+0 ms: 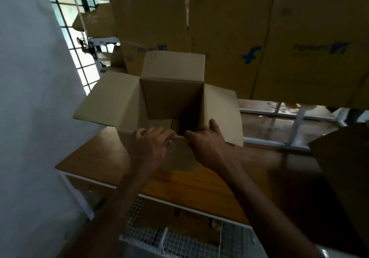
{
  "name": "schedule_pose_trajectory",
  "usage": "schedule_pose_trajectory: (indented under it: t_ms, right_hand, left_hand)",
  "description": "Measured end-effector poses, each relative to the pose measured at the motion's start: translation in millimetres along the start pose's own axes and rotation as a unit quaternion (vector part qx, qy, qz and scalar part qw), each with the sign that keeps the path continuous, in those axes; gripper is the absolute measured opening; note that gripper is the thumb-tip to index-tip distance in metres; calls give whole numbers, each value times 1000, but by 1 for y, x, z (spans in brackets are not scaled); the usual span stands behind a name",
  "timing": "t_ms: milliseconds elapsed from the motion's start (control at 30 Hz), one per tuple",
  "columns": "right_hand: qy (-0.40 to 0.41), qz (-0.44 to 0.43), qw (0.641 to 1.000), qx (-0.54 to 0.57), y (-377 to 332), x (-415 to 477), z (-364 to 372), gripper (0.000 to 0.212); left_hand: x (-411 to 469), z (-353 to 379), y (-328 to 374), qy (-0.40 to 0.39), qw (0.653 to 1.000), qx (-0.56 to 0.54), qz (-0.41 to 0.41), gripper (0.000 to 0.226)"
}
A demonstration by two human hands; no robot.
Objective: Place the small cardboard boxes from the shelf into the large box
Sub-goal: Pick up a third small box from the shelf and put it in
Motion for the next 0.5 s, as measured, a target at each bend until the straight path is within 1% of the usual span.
schedule_pose_trajectory:
  t_ms: [100, 200, 267, 333, 500]
  right_hand:
    - [12, 12, 1000, 0, 6, -33, -18, 30]
    - [4, 23, 1000, -9, 6, -67, -32, 32]
    - [2, 27, 1000, -4, 1, -93, -44, 30]
    - [22, 30, 999, -8, -3, -119, -58, 26]
    - [35, 48, 998, -37, -6, -184, -98, 31]
  left_hand:
    - [-13, -10, 32, 6, 1000, -18, 8, 32]
    - [-32, -25, 61, 9, 999, -39, 10, 31]
    - [-47, -37, 78, 14, 999, -41, 14, 31]
    - [-63, -49, 97, 25, 998, -41, 27, 31]
    - [-97, -82, 155, 36, 997, -71, 4, 32]
Point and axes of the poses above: each hand's wrist, its own x-axis towards the middle knuckle, its own z-axis out of the palm, y = z × x, the point moved 6 cm from there along x, towards the middle knuckle, and after that the axes turned 3 degrees about -z, right-handed, at the moved point
